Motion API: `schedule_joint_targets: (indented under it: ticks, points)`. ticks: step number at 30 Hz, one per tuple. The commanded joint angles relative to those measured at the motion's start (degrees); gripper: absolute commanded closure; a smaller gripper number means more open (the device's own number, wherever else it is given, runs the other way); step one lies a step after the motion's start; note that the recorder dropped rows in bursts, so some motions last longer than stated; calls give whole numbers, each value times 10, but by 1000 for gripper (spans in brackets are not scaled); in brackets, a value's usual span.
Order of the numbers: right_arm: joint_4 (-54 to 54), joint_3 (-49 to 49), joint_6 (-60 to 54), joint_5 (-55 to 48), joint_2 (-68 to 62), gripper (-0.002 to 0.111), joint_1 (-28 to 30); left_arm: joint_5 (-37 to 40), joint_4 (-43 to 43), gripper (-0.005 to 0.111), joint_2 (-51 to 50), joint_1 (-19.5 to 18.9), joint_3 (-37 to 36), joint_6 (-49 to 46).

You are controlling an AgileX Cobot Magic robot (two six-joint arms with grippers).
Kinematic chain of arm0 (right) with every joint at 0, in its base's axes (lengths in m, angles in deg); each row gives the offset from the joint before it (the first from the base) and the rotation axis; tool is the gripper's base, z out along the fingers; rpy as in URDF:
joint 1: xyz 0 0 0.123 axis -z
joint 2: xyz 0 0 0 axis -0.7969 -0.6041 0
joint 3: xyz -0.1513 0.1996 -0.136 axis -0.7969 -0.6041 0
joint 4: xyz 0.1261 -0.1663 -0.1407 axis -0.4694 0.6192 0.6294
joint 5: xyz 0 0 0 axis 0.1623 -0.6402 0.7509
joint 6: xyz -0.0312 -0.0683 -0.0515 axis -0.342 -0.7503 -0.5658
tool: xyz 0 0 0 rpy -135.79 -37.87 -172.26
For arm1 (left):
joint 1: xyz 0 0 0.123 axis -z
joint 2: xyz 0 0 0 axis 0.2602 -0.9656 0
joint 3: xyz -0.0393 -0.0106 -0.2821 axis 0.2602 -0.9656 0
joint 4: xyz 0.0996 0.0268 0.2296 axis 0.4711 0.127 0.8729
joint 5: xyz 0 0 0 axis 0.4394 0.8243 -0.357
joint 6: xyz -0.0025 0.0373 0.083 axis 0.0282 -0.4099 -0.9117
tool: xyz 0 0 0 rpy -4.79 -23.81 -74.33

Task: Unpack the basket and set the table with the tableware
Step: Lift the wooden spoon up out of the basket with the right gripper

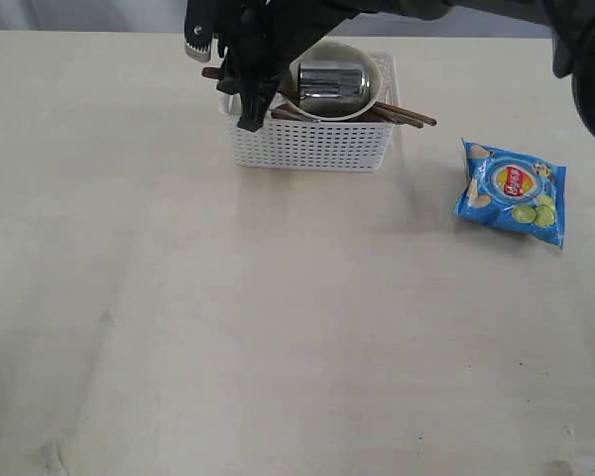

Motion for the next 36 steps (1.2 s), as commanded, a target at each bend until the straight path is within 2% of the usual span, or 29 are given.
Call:
schedule_joint_targets:
  ticks: [1, 36]
  points:
    - [-27, 0, 8, -17, 8, 109, 1, -1, -1, 107, 2, -1, -2, 0]
    - [-50, 1, 12, 32, 58, 109, -8, 1, 2, 107, 2, -1, -2, 0]
